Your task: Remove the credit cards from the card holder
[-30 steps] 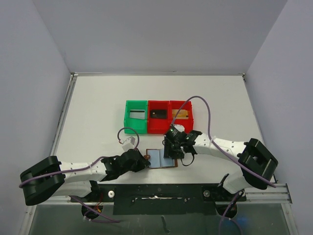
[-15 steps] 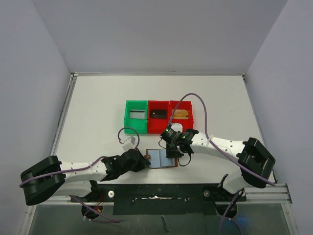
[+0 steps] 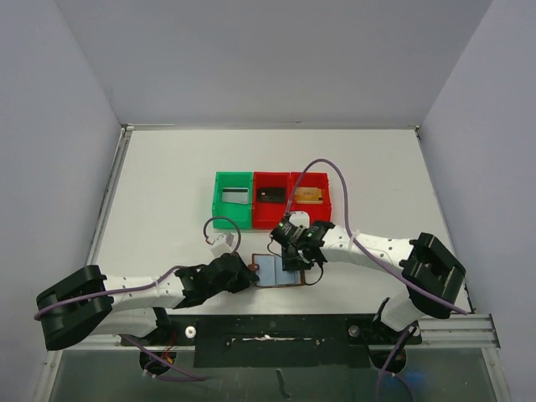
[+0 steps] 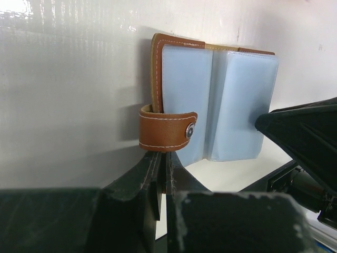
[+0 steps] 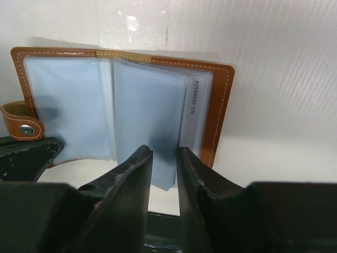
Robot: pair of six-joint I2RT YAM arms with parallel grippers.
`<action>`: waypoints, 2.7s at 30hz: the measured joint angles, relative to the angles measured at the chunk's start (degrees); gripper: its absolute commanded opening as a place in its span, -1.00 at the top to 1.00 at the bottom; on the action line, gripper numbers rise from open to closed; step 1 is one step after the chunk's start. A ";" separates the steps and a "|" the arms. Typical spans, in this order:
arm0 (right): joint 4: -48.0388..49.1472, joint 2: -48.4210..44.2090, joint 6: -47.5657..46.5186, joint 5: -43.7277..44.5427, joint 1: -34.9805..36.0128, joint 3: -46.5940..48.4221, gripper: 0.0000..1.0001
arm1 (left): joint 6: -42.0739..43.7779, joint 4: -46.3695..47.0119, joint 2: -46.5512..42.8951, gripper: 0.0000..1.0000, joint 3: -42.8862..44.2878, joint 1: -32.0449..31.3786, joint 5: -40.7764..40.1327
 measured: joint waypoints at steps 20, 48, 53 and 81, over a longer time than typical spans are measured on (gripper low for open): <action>24.76 -15.39 -0.15 -21.81 -13.00 -18.10 0.06 | 0.42 -0.13 0.15 1.00 0.28 -0.07 0.07; 11.37 -2.10 -0.59 -9.51 -4.48 -8.87 0.30 | 0.46 -0.70 0.63 1.00 0.46 -0.35 0.04; 7.37 -0.72 -0.59 -6.49 -2.82 -5.66 0.11 | 0.46 -0.72 0.61 1.00 0.46 -0.35 0.00; 17.90 -2.86 -1.44 -14.51 -4.35 -7.96 0.87 | 0.46 -0.61 0.61 1.00 0.46 -0.39 0.04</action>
